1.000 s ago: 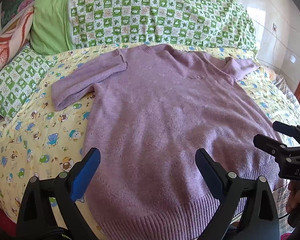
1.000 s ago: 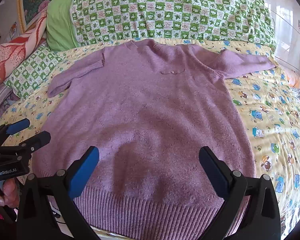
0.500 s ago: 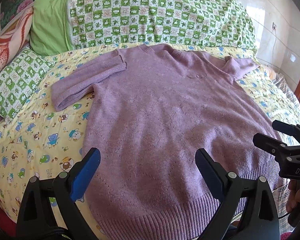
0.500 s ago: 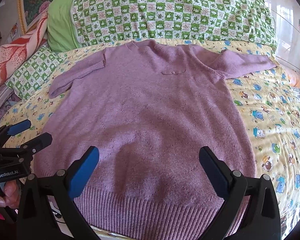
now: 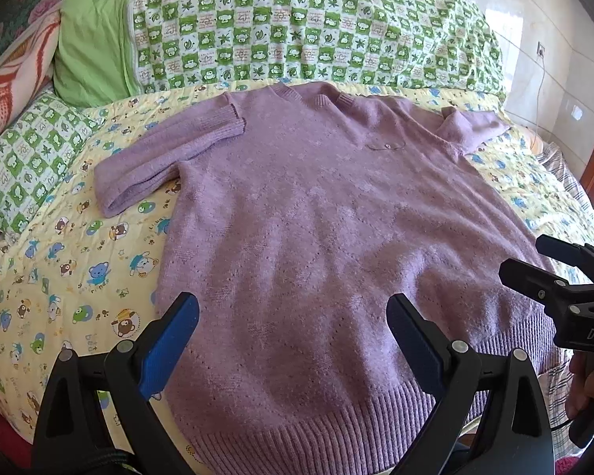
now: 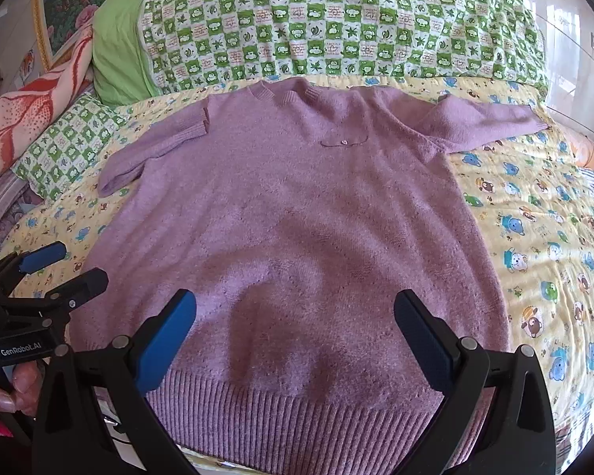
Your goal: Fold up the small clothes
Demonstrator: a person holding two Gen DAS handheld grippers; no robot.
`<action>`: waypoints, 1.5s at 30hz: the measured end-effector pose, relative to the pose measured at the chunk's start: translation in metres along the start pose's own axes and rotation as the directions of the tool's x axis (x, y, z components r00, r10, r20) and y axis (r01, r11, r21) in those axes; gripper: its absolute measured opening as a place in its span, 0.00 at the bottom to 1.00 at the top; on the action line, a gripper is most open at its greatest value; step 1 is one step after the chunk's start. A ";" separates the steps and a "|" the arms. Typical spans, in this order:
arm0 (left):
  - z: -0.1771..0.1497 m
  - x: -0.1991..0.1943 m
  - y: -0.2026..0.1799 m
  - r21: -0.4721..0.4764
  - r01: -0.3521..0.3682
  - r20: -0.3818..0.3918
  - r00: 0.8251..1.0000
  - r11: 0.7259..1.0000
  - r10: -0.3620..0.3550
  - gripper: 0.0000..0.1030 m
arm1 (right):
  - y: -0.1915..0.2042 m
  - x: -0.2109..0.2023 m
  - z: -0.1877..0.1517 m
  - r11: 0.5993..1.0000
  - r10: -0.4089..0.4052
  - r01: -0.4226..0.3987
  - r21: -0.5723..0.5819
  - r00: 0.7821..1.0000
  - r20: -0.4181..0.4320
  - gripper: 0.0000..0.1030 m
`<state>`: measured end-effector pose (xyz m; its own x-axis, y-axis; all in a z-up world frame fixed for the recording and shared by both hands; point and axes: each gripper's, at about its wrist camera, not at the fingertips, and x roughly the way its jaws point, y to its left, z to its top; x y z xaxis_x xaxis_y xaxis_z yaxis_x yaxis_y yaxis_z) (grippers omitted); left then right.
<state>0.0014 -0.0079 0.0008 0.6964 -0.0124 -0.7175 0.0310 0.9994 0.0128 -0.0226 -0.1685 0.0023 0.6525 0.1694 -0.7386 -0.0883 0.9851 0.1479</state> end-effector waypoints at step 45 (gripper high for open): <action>0.175 0.178 0.001 -0.095 0.002 -0.151 0.988 0.995 -0.017 0.93 | -0.269 0.078 0.159 0.874 -0.198 0.164 0.457 0.980 0.029 0.97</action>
<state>0.2511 -0.0145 -0.0047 0.5794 -0.0242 -0.8147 -0.0360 0.9978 -0.0553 0.1714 -0.4251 0.0092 0.6783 -0.0303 -0.7342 0.3736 0.8745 0.3092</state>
